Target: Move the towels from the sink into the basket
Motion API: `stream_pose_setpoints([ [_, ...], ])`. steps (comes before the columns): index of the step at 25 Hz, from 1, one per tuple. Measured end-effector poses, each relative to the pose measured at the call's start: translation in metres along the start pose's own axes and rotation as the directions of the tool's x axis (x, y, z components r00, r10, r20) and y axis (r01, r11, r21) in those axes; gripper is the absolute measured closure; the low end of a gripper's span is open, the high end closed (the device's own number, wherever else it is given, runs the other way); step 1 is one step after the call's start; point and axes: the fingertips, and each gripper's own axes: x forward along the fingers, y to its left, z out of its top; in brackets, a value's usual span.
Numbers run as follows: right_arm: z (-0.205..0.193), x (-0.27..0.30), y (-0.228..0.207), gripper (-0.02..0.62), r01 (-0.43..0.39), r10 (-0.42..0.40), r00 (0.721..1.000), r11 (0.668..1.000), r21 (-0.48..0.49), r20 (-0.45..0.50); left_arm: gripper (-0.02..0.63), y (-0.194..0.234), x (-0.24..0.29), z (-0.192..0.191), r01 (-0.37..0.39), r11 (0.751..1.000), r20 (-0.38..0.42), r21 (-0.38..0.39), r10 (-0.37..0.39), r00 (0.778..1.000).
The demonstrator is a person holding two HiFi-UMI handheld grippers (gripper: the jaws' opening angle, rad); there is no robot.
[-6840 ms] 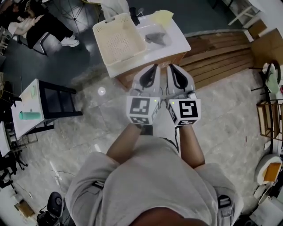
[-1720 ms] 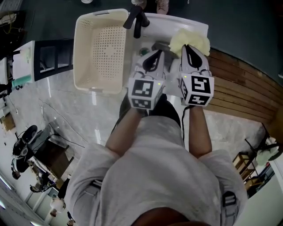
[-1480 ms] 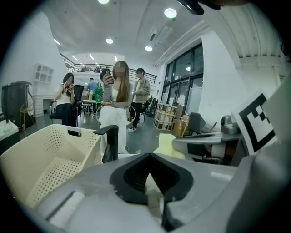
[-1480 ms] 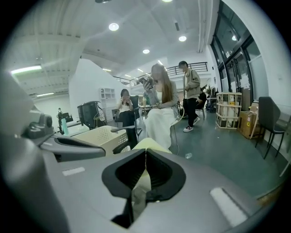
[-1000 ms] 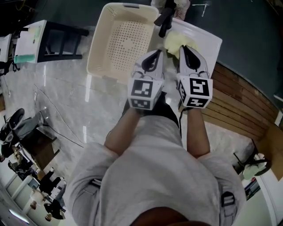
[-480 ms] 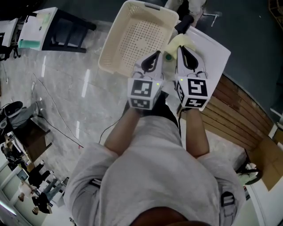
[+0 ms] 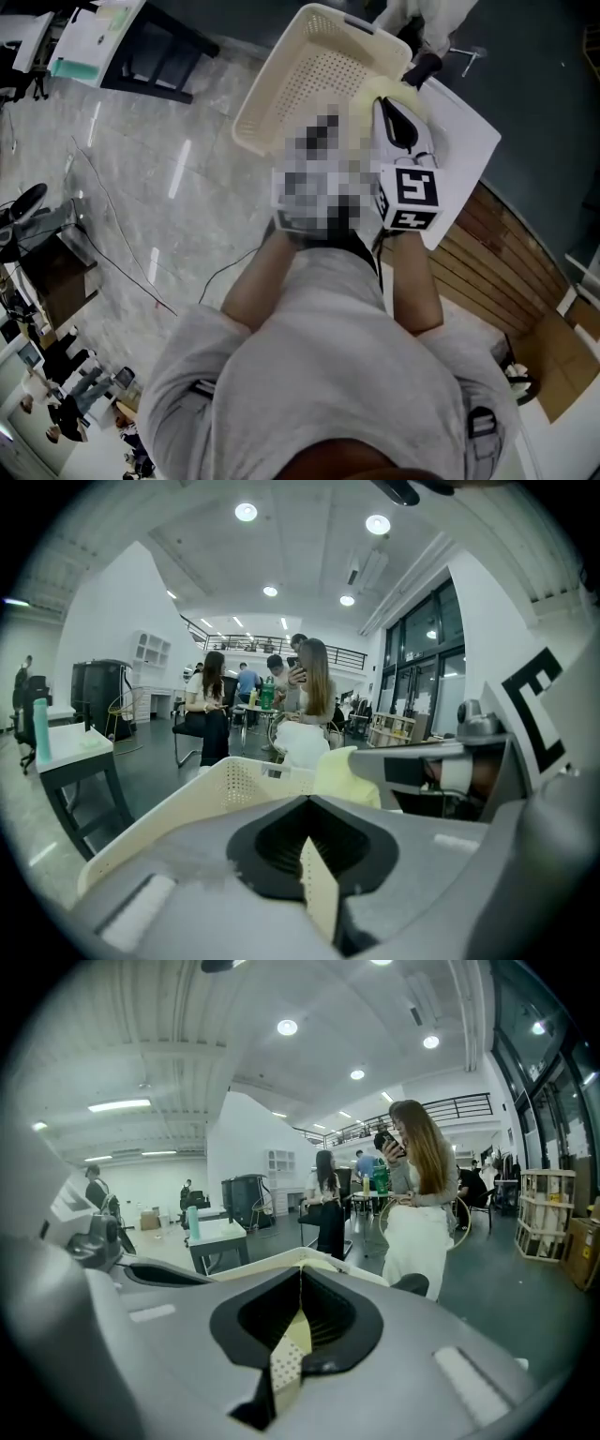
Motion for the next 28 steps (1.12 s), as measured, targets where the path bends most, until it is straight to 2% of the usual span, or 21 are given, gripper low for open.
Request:
stream_pose_setpoints([
  [17, 0.049, 0.061, 0.076, 0.584, -0.121, 0.124, 0.991, 0.991, -0.06, 0.049, 0.586, 0.082, -0.024, 0.023, -0.096, 0.995, 0.046, -0.036, 0.097, 0.994],
  [28, 0.076, 0.091, 0.084, 0.584, -0.13, 0.136, 0.988, 0.988, -0.077, 0.077, 0.586, 0.112, -0.018, 0.039, -0.113, 0.993, 0.052, -0.039, 0.115, 0.992],
])
